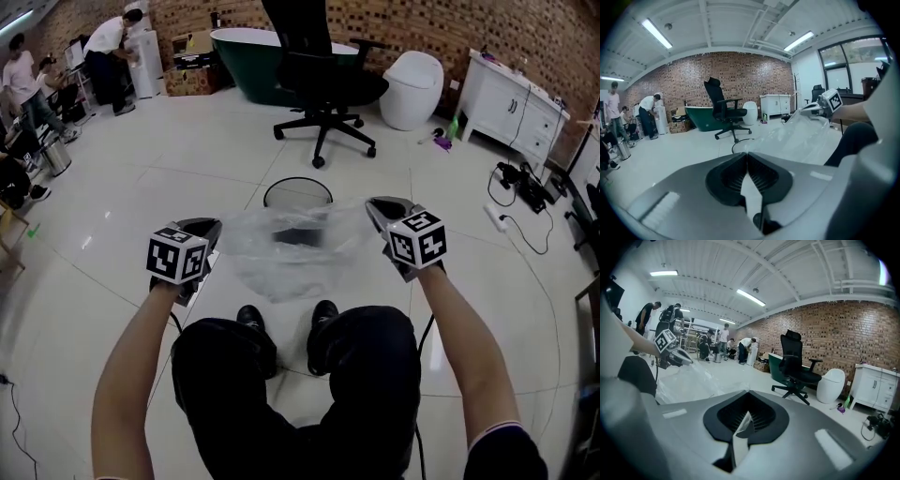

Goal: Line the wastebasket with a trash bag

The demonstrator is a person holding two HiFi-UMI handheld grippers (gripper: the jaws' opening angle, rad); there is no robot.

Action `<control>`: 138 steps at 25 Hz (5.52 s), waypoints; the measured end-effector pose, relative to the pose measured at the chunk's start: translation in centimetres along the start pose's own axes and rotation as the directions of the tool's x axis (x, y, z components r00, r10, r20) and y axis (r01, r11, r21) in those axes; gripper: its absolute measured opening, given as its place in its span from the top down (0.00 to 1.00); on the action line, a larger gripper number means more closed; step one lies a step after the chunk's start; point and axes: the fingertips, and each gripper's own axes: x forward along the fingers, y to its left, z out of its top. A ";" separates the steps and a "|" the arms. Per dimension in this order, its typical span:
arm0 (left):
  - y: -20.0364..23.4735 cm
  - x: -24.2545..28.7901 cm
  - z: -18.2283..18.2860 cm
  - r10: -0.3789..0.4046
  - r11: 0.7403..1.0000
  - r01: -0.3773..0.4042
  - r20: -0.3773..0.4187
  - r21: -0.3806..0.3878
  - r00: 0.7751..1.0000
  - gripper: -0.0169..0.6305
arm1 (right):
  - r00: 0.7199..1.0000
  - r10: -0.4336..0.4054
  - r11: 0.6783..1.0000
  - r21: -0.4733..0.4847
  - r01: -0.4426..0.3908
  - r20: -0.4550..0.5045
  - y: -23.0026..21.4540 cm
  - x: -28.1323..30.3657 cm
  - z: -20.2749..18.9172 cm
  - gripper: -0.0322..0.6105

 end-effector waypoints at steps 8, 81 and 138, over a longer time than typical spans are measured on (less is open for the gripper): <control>1.5 4.5 6.6 -0.008 1.000 0.008 0.081 -0.007 0.997 0.95 | 0.997 0.020 0.999 -0.045 -0.017 0.070 -4.1 2.4 4.9 0.95; 10.9 16.3 6.8 0.072 0.983 -0.067 0.026 -0.173 0.997 0.95 | 0.894 0.439 0.898 -0.079 -0.433 0.091 -1.0 23.8 7.6 0.95; 13.2 32.1 -1.4 0.064 0.943 -0.112 -0.161 -0.314 0.985 0.95 | 0.969 0.234 0.937 0.282 -0.204 -0.079 -16.6 31.4 -9.4 0.95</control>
